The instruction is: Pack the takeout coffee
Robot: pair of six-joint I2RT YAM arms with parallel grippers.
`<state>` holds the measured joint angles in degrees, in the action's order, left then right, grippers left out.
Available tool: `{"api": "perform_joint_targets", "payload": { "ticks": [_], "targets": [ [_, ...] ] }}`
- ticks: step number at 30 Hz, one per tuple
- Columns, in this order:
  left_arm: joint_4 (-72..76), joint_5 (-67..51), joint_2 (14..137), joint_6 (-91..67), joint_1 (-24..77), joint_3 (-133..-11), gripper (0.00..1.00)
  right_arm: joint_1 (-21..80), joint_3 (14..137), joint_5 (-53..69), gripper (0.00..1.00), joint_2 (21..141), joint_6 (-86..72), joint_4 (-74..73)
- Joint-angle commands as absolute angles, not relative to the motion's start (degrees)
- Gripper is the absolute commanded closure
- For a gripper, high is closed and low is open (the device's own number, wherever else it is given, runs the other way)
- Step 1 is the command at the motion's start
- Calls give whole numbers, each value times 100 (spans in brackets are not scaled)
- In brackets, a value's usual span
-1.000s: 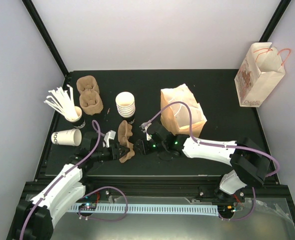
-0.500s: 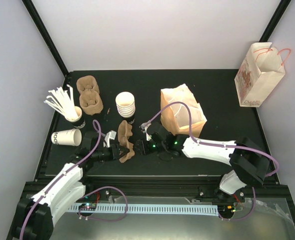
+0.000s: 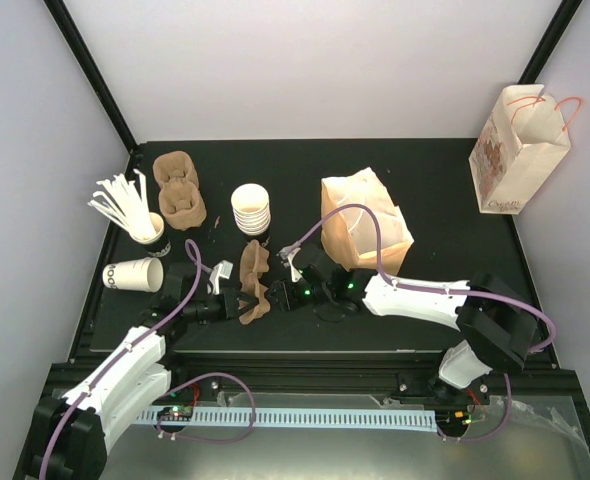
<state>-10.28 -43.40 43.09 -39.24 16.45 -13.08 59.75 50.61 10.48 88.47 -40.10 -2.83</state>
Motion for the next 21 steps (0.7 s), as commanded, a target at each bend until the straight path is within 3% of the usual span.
{"api": "perform_joint_targets", "payload": {
  "ticks": [1,21],
  "targets": [
    [-818,-4515,4237,-3996,1635,-1389,83,5963,4973,1180,53,8894,-4016,-29],
    [-879,-4552,3867,-4311,1635,-1342,89,5973,4613,1438,53,8780,-4318,344]
  ]
}}
